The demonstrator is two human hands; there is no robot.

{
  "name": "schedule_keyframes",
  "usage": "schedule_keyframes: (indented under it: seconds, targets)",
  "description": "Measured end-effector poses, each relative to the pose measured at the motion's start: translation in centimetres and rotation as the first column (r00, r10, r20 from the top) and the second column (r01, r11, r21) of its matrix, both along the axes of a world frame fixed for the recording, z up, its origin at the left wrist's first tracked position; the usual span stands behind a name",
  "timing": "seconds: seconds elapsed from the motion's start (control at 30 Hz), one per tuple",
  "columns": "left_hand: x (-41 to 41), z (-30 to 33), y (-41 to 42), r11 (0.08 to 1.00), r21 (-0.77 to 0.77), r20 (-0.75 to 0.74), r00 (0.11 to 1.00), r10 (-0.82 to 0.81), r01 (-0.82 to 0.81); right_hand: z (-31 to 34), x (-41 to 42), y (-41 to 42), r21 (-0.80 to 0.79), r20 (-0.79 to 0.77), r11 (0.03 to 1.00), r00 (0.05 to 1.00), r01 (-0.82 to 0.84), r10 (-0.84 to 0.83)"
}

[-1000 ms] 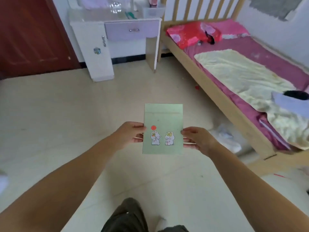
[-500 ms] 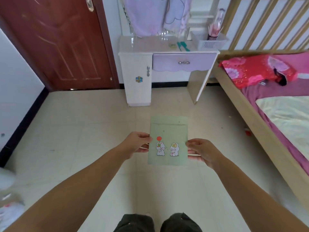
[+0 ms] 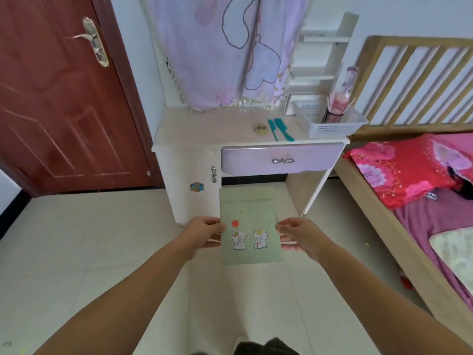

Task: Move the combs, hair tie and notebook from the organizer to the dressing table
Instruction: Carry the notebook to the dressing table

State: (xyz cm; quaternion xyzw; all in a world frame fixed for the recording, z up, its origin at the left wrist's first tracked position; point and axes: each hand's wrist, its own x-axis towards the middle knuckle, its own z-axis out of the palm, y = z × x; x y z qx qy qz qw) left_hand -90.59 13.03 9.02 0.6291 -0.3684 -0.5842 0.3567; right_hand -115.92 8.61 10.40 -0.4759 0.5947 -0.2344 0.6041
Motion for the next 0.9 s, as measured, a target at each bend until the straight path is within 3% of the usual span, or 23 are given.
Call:
schedule_keyframes:
  seconds: [0.23,0.47,0.73,0.9]
  targets:
    - [7.1,-1.6,-16.0,0.999,0.037,0.015,0.999,0.031,-0.032,-1.0,7.1,-16.7,0.020,-0.025,0.998,0.998,-0.051,0.052]
    - [12.6,-2.8,-33.1,0.998,0.048,0.053,0.998,-0.035,0.032,-2.3,13.2,-31.9,0.026,-0.061,0.999,0.998,0.037,-0.036]
    - [13.0,-4.3,-48.7,0.987,0.139,0.197,0.975,-0.106,0.080,-4.2,16.2,-46.3,-0.084,-0.357,0.996,0.931,0.041,-0.069]
    - [12.4,-6.8,-55.7,0.978,0.205,0.287,0.952,-0.104,0.045,-6.2,16.7,-54.9,-0.042,-0.485,0.993,0.871,-0.108,0.075]
